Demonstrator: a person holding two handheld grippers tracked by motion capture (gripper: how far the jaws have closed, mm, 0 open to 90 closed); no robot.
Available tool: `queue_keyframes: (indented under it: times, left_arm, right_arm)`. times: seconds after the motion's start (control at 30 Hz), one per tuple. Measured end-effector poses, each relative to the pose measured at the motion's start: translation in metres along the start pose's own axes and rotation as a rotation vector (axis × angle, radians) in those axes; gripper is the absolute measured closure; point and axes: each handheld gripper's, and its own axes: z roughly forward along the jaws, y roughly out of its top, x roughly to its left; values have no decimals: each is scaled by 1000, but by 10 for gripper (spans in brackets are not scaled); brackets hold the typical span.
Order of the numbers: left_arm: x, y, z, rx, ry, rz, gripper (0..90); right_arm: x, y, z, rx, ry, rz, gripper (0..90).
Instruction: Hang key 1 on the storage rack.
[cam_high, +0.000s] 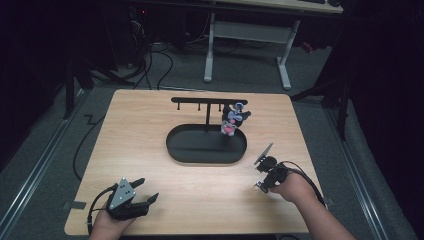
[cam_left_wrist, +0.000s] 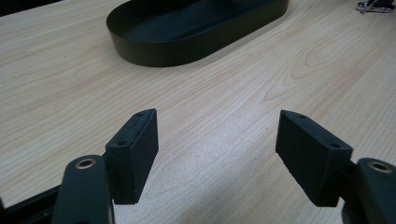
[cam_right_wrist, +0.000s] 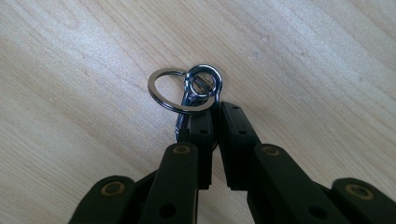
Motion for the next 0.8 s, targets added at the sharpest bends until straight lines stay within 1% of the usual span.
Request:
queue_keyframes:
  times: [0.07, 0.1, 0.17, 0.23, 0.3, 0.33, 0.37, 0.4, 0.5, 0.57, 0.6, 0.63, 0.67, 0.73, 0.8]
  left_arm:
    - [-1, 0, 0, 0, -1, 2, 305]
    - [-1, 0, 0, 2, -3, 4, 305]
    - [-1, 0, 1, 2, -1, 7, 305]
    - [-1, 0, 1, 3, -2, 5, 305]
    - [-1, 0, 1, 5, -2, 5, 305]
    - [-1, 0, 1, 7, -2, 5, 305]
    - [0, 0, 1, 8, -2, 5, 305]
    - [0, 0, 1, 8, -2, 5, 306]
    - [0, -1, 1, 5, 0, 0, 306]
    - [0, -1, 1, 6, 1, 0, 306]
    - [0, -1, 1, 6, 1, 0, 306]
    - [1, -1, 2, 6, 0, 0, 306]
    - [0, -1, 2, 5, -1, -2, 306]
    - [0, 0, 2, 9, -3, 3, 306]
    - [0, 0, 1, 9, -1, 8, 306]
  right_arm:
    - [1, 1, 0, 6, -4, 7, 845]
    - [2, 1, 0, 8, -12, -2, 846]
    - [1, 1, 0, 9, -11, -18, 852]
    - [2, 2, 0, 14, -9, -11, 853]
    - [1, 2, 0, 18, -11, -26, 854]
    - [1, 3, 0, 22, -4, -18, 854]
    - [1, 3, 0, 19, -2, -22, 854]
    - [0, 3, 0, 20, -6, -35, 854]
    - [2, 3, -1, 32, -15, -39, 855]
    - [2, 2, -7, 37, -26, -49, 855]
    - [1, 2, -11, 37, -31, -41, 855]
    - [0, 1, -14, 32, -35, -47, 855]
    - [0, 0, -18, 30, -39, -35, 855]
    - [-1, -1, -28, 18, -49, -35, 855]
    - [-1, -2, -34, 10, -56, -32, 855]
